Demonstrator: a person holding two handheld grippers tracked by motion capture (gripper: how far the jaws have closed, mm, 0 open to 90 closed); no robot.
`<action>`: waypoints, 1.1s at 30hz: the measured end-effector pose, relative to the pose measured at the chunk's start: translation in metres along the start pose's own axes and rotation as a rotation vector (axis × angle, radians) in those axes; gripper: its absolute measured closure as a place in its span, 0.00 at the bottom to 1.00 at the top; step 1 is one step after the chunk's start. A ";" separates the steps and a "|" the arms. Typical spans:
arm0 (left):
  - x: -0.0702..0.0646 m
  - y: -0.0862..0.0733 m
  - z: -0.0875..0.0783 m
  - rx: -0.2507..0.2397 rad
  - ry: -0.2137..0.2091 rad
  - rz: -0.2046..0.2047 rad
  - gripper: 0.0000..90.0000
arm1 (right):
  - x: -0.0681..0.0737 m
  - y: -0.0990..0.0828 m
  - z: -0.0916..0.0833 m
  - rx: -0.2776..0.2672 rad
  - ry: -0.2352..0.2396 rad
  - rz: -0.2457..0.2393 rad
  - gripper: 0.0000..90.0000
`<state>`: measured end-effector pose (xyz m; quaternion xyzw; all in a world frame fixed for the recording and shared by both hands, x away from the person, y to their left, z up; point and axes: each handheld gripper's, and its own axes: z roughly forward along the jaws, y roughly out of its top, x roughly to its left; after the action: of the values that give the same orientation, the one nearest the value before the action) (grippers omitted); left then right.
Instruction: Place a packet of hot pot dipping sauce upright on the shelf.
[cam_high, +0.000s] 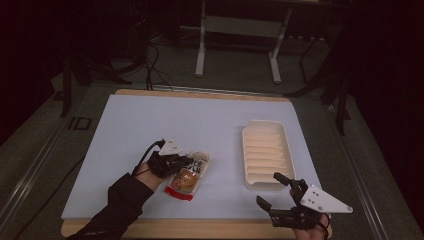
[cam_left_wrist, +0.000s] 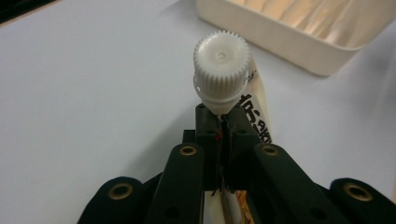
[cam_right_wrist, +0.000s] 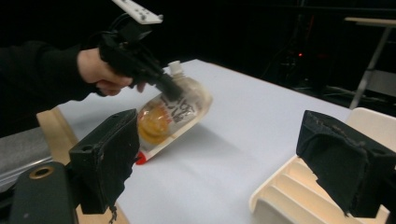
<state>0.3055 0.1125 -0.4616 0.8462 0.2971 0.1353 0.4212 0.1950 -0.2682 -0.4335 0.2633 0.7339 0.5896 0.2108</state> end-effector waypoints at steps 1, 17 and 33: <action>0.000 0.000 0.000 0.000 0.000 0.000 0.96 | 0.000 0.000 0.000 0.004 0.001 -0.001 0.15; -0.016 0.000 -0.017 -0.141 -0.062 0.035 0.96 | -0.001 0.005 0.000 0.023 -0.008 -0.050 0.17; -0.014 0.006 -0.030 -0.315 -0.136 -0.007 0.96 | -0.009 0.030 -0.004 -0.010 0.017 0.016 0.14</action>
<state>0.2825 0.1207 -0.4386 0.7760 0.2458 0.1211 0.5682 0.2034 -0.2721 -0.4029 0.2628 0.7306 0.5973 0.2011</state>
